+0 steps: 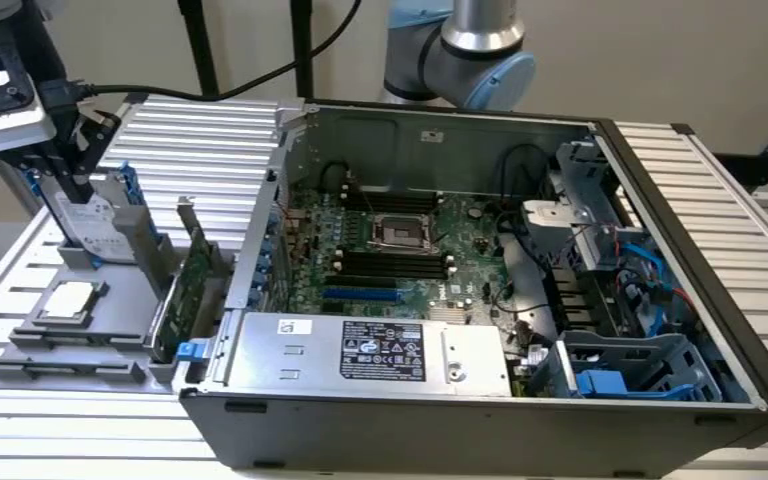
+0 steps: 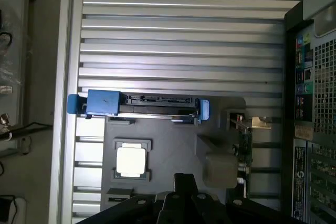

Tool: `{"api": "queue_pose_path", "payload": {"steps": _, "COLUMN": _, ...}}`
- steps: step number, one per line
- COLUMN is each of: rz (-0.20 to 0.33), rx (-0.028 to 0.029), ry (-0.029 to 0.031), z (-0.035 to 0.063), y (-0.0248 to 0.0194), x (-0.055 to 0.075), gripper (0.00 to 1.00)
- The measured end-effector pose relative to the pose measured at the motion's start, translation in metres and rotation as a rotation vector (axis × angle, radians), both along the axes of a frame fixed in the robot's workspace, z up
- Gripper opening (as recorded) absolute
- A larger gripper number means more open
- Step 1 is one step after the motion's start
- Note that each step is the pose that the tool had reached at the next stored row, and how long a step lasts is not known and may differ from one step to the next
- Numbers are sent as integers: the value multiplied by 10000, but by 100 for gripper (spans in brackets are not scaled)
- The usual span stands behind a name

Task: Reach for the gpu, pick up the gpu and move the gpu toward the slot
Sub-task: 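Reach for the gpu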

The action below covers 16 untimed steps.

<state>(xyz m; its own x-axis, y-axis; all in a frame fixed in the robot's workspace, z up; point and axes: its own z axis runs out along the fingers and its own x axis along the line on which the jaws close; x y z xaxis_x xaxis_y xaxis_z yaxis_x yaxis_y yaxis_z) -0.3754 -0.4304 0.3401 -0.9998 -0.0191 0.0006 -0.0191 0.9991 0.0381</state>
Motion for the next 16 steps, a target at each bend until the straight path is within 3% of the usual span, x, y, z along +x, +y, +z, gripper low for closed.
{"api": "queue_pose_path", "payload": {"steps": 11, "rz": 0, "rx": -12, "ry": 26, "z": -1, "y": -189, "x": 420, "gripper": 11}}
{"api": "queue_pose_path", "payload": {"steps": 16, "rz": 0, "rx": -44, "ry": 26, "z": -14, "y": -260, "x": 608, "gripper": 11}}
